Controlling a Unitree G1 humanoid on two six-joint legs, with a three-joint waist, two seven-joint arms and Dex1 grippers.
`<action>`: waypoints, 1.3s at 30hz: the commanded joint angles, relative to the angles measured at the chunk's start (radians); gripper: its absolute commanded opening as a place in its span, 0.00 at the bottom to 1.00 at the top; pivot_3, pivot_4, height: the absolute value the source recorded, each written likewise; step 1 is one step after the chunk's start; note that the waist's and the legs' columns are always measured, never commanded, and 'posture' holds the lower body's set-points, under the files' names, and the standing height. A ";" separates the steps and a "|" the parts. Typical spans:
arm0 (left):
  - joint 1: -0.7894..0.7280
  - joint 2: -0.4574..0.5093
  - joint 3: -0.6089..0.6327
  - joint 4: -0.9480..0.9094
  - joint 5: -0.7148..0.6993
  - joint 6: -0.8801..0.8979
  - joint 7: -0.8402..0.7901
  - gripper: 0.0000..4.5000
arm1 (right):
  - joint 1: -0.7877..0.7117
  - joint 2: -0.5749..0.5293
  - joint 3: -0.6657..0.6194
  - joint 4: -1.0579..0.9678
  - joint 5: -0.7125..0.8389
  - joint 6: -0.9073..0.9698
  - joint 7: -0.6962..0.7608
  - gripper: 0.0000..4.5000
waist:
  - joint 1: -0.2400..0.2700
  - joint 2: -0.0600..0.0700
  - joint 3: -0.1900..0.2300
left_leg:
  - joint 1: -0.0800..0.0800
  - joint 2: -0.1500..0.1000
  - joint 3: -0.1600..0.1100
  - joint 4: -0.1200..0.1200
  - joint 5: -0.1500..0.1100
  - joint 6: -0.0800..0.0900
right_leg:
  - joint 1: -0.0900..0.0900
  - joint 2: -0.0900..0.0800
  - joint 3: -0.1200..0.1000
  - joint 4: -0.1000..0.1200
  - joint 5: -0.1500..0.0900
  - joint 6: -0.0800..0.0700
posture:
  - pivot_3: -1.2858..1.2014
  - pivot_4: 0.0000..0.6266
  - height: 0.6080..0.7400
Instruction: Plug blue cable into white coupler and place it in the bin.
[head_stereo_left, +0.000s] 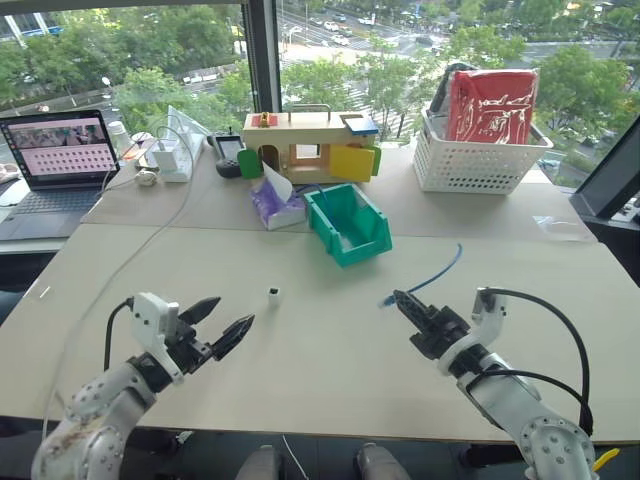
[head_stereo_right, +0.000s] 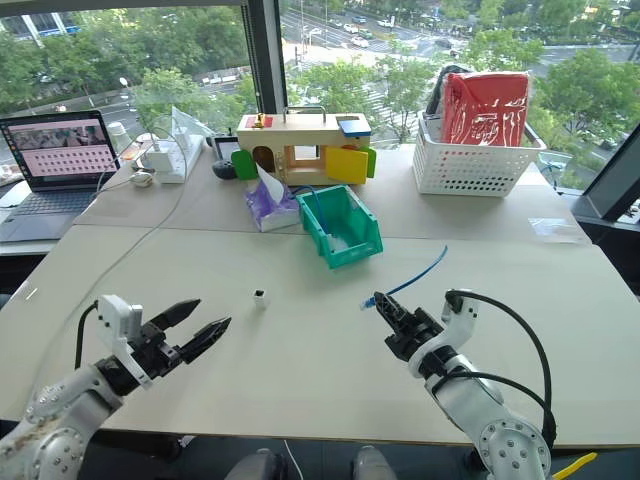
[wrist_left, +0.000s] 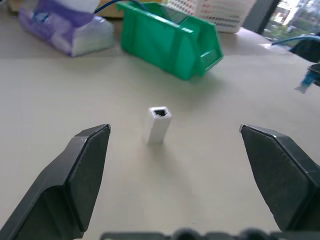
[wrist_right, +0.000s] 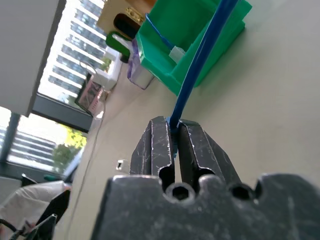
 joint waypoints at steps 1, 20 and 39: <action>-0.012 -0.071 -0.128 -0.006 0.149 -0.051 0.164 0.99 | -0.006 -0.003 -0.001 -0.082 -0.054 0.010 0.000 0.00 | 0.000 0.000 0.000 | 0.000 0.000 0.000 0.000 0.000 0.000 | 0.000 0.000 0.000 0.000 0.000 0.000 | 0.52 0.24 0.92; -0.279 -0.181 -0.330 0.377 0.370 -0.174 0.330 0.99 | 0.081 -0.021 -0.041 -0.227 -0.205 0.016 0.011 0.00 | -0.006 -0.001 -0.001 | -0.001 0.000 0.000 0.000 0.000 0.000 | 0.000 0.002 0.000 0.000 0.001 0.002 | 0.52 0.24 0.92; -0.351 -0.116 -0.379 0.513 0.410 -0.301 0.208 0.14 | 0.118 -0.003 -0.037 -0.260 -0.257 0.018 0.024 0.00 | 0.000 0.001 -0.004 | 0.007 -0.001 -0.001 0.000 0.000 0.000 | 0.009 0.002 -0.001 -0.002 -0.001 0.007 | 0.52 0.24 0.92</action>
